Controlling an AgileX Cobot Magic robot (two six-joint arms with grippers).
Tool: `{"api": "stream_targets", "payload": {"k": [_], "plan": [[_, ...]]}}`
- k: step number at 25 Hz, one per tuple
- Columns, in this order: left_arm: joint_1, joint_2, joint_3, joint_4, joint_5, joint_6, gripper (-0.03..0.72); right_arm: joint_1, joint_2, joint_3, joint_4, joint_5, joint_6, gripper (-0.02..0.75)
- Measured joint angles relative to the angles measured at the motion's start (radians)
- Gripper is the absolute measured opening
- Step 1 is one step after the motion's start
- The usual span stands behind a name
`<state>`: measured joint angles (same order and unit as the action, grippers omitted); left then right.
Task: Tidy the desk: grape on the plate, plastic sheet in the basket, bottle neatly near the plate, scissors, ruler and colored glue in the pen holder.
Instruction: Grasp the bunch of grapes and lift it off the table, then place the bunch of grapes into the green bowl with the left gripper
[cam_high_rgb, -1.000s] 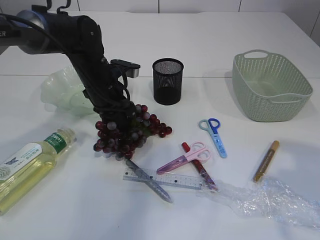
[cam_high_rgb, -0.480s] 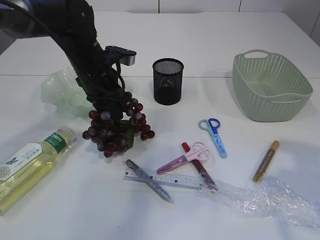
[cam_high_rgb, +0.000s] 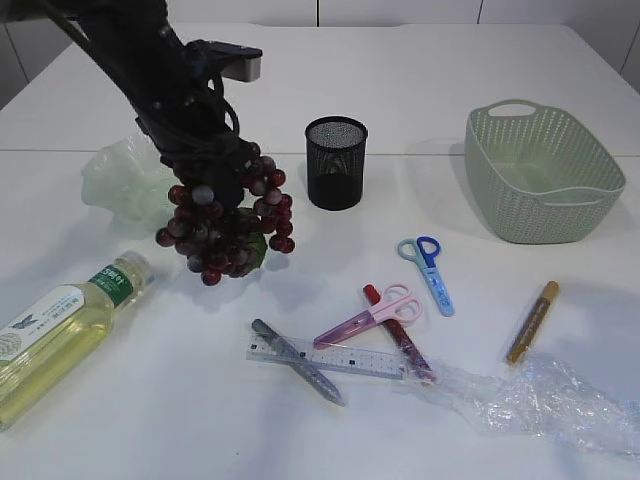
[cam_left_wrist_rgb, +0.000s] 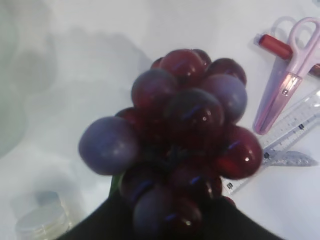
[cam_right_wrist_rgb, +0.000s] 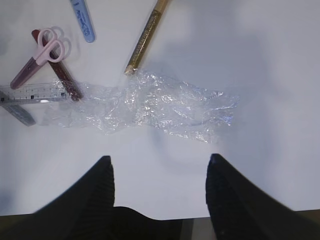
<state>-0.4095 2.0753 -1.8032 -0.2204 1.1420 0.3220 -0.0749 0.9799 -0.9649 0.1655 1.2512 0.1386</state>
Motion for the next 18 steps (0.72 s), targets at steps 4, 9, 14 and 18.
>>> {"api": "stream_targets", "payload": {"k": [4,9,14,18], "plan": [[0.002,-0.035,0.001,-0.002,0.006,-0.007,0.122,0.000,0.000,0.000,0.000,0.000,0.000,0.441],[0.043,-0.067,0.001,-0.006,0.002,-0.048,0.121,0.000,0.000,0.000,0.000,0.000,0.000,0.441],[0.115,-0.098,0.001,-0.006,-0.044,-0.086,0.120,0.000,0.000,0.000,0.000,0.000,0.000,0.440],[0.165,-0.123,0.001,-0.006,-0.105,-0.093,0.120,0.000,0.000,0.000,0.000,0.000,0.000,0.440]]}}
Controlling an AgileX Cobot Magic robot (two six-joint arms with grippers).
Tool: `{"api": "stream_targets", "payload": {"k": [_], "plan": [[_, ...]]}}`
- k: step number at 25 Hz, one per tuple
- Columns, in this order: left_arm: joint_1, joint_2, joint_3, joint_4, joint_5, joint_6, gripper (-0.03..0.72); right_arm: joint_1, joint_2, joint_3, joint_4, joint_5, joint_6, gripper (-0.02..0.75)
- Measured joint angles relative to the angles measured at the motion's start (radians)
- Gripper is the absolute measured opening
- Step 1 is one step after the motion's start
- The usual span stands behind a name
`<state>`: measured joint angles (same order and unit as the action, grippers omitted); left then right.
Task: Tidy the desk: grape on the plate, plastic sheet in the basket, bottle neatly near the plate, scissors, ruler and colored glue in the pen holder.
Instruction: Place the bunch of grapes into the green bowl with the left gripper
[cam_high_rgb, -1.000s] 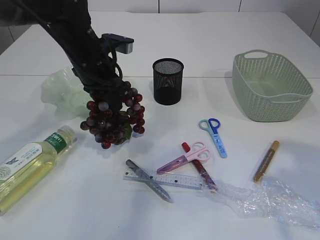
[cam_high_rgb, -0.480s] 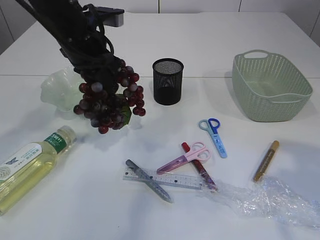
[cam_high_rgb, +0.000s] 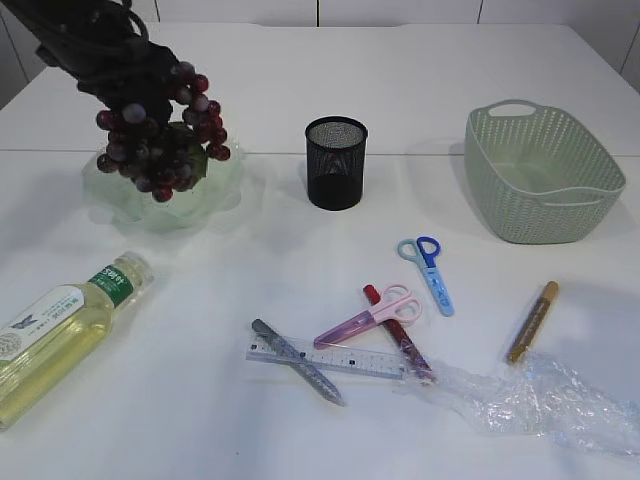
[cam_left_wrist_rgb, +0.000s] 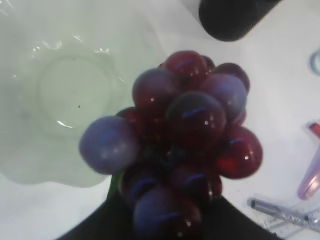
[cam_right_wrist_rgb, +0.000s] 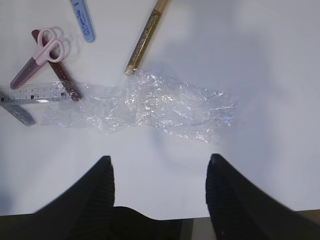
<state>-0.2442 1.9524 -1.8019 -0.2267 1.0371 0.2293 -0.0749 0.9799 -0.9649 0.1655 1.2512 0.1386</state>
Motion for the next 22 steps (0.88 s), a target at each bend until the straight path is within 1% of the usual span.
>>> {"api": "stream_targets", "payload": {"k": [6,13,16,22], "plan": [[0.048,-0.005,-0.008,-0.001,-0.141,-0.026,0.119,0.000,0.000,0.000,0.000,0.000,0.000,0.440],[0.054,0.004,-0.007,-0.009,-0.374,-0.053,0.119,0.000,0.000,0.000,0.000,0.000,0.000,0.440],[0.054,0.041,-0.008,-0.013,-0.424,-0.055,0.119,0.000,0.000,0.000,0.000,0.000,0.000,0.440],[0.067,0.117,-0.008,-0.013,-0.449,-0.058,0.119,0.000,0.000,0.000,-0.004,0.000,0.000,0.440]]}}
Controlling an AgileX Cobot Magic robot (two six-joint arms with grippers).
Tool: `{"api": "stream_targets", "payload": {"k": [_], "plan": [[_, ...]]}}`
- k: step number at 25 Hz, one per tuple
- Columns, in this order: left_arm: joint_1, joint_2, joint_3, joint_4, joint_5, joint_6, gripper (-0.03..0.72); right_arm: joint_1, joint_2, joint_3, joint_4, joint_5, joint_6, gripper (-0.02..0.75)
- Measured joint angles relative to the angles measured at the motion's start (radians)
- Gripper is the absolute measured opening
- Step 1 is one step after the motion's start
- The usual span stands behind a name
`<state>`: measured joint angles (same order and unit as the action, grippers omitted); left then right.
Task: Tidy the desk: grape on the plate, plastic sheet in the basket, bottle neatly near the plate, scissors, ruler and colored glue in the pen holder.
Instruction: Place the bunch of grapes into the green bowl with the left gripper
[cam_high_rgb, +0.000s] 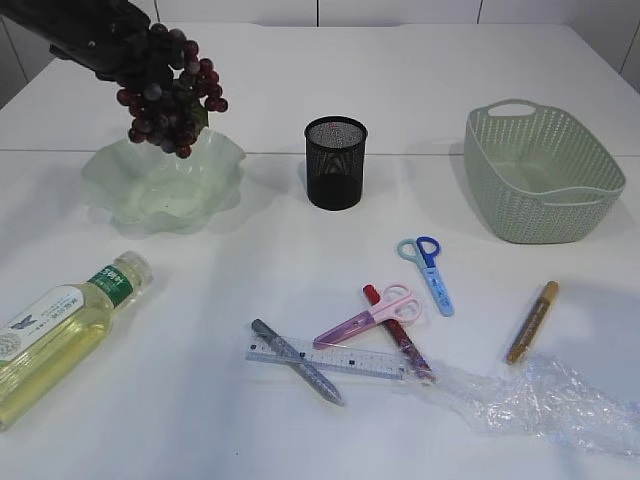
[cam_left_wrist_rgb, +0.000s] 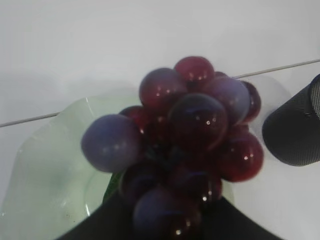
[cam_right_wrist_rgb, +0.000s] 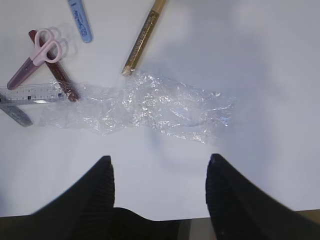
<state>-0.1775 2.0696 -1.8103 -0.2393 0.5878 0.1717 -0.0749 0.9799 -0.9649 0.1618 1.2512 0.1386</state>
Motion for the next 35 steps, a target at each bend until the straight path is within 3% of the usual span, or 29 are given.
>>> {"api": "stream_targets", "payload": {"k": [27,30,35], "plan": [[0.028,0.124,0.000,-0.001,-0.022,-0.002,0.125,0.000,0.000,0.000,-0.013,0.000,0.000,0.440],[0.032,0.124,0.000,-0.001,-0.023,-0.002,0.148,0.000,0.000,0.000,-0.015,0.000,0.000,0.440],[0.044,0.124,0.000,-0.002,-0.017,-0.002,0.254,0.000,0.000,0.000,-0.015,0.000,0.000,0.440]]}}
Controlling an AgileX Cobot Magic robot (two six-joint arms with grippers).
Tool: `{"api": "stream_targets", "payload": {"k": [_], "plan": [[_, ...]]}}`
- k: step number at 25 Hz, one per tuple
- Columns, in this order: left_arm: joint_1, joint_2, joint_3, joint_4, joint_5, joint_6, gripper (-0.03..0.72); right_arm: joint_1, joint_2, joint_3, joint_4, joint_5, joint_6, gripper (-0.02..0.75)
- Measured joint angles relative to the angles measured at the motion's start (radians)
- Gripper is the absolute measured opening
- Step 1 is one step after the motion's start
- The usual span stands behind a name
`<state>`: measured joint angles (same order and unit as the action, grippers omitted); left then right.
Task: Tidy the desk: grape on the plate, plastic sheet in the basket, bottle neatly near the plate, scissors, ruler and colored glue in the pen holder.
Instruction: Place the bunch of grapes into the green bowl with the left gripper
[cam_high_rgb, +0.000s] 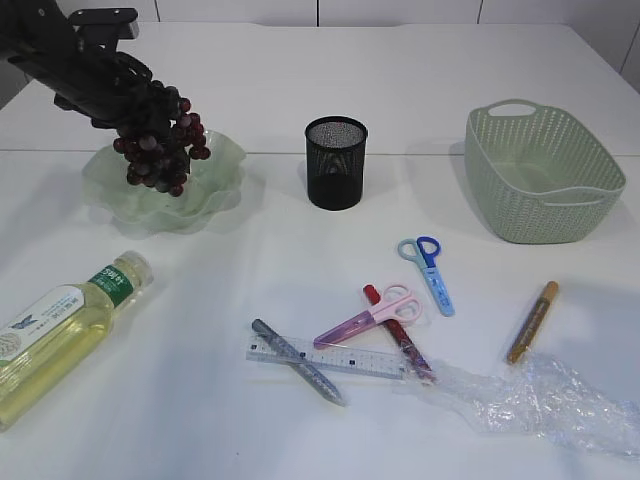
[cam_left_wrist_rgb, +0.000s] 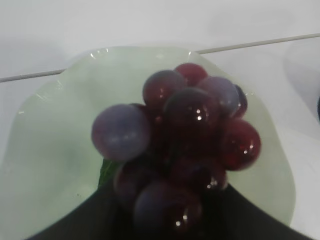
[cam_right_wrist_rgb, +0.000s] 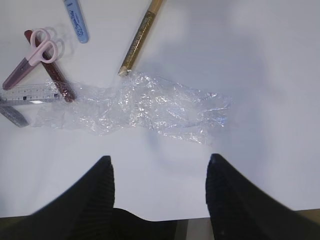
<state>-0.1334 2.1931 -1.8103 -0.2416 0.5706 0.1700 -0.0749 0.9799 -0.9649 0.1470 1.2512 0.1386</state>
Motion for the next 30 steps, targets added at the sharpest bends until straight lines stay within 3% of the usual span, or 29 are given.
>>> {"api": "stream_targets", "payload": {"k": [11,23,30], "plan": [[0.014,0.009,0.000,-0.059,0.009,0.000,0.438,0.000,0.000,0.000,0.000,0.000,0.000,0.440],[0.014,0.009,-0.010,-0.081,0.049,-0.002,0.453,0.000,0.000,0.000,0.000,0.000,0.000,0.440],[0.014,0.002,-0.115,-0.081,0.191,-0.002,0.440,0.000,0.000,0.000,-0.014,0.000,0.000,0.440]]}}
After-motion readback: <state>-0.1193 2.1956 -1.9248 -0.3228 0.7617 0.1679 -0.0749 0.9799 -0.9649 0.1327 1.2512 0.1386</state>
